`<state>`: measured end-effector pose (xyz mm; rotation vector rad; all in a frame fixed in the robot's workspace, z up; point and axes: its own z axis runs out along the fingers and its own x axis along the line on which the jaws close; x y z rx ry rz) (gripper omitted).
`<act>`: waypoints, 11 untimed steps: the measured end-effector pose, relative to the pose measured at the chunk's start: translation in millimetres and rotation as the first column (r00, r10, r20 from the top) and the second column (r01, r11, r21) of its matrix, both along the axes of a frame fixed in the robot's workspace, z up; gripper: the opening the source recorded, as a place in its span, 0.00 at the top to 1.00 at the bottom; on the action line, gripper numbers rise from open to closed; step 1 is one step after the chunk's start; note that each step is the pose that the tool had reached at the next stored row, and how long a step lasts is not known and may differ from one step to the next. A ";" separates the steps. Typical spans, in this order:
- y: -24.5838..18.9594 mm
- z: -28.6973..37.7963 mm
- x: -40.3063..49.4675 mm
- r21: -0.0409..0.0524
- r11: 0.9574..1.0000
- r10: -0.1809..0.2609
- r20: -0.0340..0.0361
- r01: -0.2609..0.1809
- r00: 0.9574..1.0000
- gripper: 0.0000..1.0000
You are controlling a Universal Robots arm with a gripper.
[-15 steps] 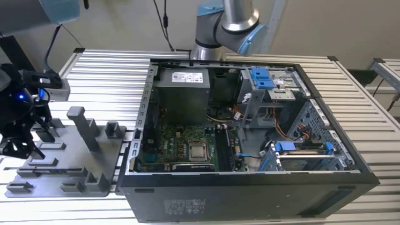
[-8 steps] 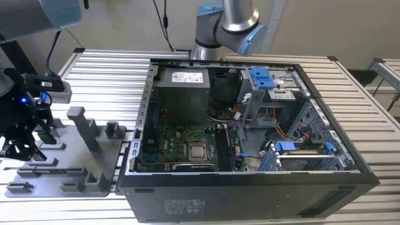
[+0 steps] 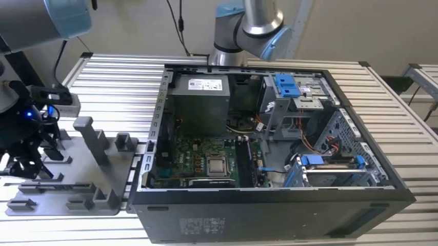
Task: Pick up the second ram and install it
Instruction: 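Pick up the second ram and move it above second insertion slot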
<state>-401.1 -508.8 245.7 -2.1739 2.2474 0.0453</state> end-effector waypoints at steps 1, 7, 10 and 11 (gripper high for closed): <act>-0.5 -1.4 -0.1 0.000 1.000 0.000 0.000 0.000 1.000 0.52; -2.8 -10.2 -1.6 0.000 1.000 0.000 0.000 0.000 1.000 0.52; -4.7 -13.7 -1.8 0.000 1.000 0.000 0.000 0.000 1.000 0.52; -5.2 -14.9 -1.8 0.000 1.000 0.000 0.000 0.000 1.000 0.52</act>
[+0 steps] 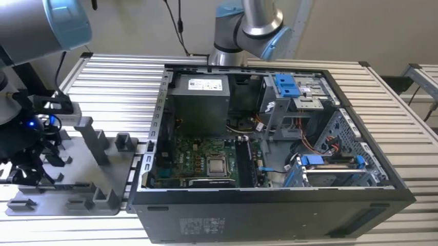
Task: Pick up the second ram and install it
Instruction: 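Pick up the second ram and move it above second insertion slot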
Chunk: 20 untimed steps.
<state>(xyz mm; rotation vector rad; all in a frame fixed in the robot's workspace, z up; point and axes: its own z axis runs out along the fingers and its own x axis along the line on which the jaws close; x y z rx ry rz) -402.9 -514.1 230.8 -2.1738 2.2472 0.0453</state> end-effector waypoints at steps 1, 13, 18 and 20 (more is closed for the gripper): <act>-0.4 -1.2 0.0 0.000 1.000 0.000 0.000 0.000 1.000 0.52; -3.8 -12.6 -2.5 0.000 1.000 0.000 0.000 0.000 1.000 0.52; -7.9 -18.3 -6.3 0.000 1.000 0.000 0.000 0.000 1.000 0.52; -9.1 -20.6 -7.8 0.000 1.000 0.001 0.000 -0.001 1.000 0.52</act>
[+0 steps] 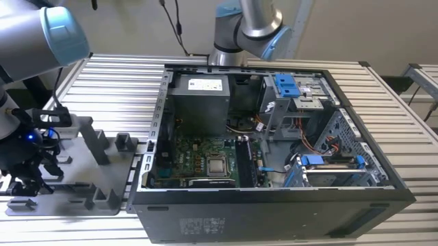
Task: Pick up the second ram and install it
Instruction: 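Pick up the second ram and move it above second insertion slot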
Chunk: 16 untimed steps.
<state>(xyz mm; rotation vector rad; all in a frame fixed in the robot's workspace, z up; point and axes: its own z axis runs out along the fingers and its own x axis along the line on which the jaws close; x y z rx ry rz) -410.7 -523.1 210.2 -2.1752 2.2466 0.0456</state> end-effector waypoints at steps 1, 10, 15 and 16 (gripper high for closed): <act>-0.3 -1.4 -0.4 0.000 1.000 0.000 0.000 0.000 1.000 0.52; -0.4 -14.0 -1.0 0.000 1.000 0.003 0.000 -0.003 1.000 0.52; -0.4 -17.0 -1.2 0.000 1.000 0.015 0.001 -0.015 1.000 0.52; -0.4 -17.1 -1.2 0.000 1.000 0.016 0.001 -0.016 1.000 0.52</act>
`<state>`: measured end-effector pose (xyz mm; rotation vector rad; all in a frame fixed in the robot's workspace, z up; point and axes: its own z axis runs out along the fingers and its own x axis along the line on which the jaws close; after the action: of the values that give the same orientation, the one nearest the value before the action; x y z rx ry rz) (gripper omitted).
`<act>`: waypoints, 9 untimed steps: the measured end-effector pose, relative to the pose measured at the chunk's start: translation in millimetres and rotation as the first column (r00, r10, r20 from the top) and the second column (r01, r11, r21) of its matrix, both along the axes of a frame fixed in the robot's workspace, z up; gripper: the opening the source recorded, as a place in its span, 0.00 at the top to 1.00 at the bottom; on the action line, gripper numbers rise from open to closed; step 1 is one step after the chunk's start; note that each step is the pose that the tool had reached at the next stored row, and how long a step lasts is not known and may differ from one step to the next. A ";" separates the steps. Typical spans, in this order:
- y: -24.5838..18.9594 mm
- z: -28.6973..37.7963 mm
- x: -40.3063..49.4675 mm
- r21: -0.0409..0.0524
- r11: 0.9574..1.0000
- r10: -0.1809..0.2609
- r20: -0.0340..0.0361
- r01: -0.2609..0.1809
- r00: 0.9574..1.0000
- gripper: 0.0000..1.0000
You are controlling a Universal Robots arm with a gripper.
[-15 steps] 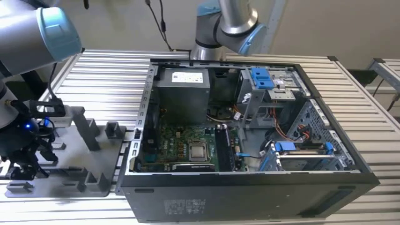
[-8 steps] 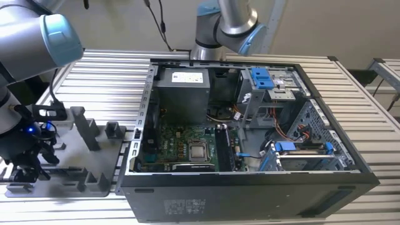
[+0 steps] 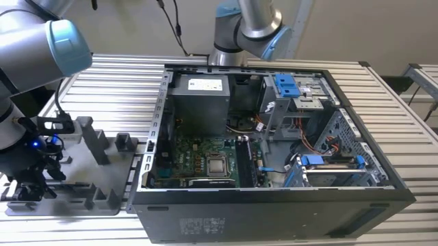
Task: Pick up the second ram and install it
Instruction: 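Pick up the second ram and move it above second insertion slot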
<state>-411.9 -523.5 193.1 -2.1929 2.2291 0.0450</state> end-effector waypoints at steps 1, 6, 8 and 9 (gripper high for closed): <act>0.0 -0.1 0.0 0.000 1.000 0.000 0.000 0.000 1.000 0.52; 0.0 -0.1 0.0 0.000 1.000 0.001 0.000 -0.001 1.000 0.52; 0.0 -0.2 0.0 0.000 1.000 0.002 0.000 -0.002 1.000 0.52; 0.0 -0.1 0.0 0.000 1.000 0.002 0.000 -0.002 1.000 0.52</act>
<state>-411.9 -523.5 193.0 -2.1948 2.2271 0.0451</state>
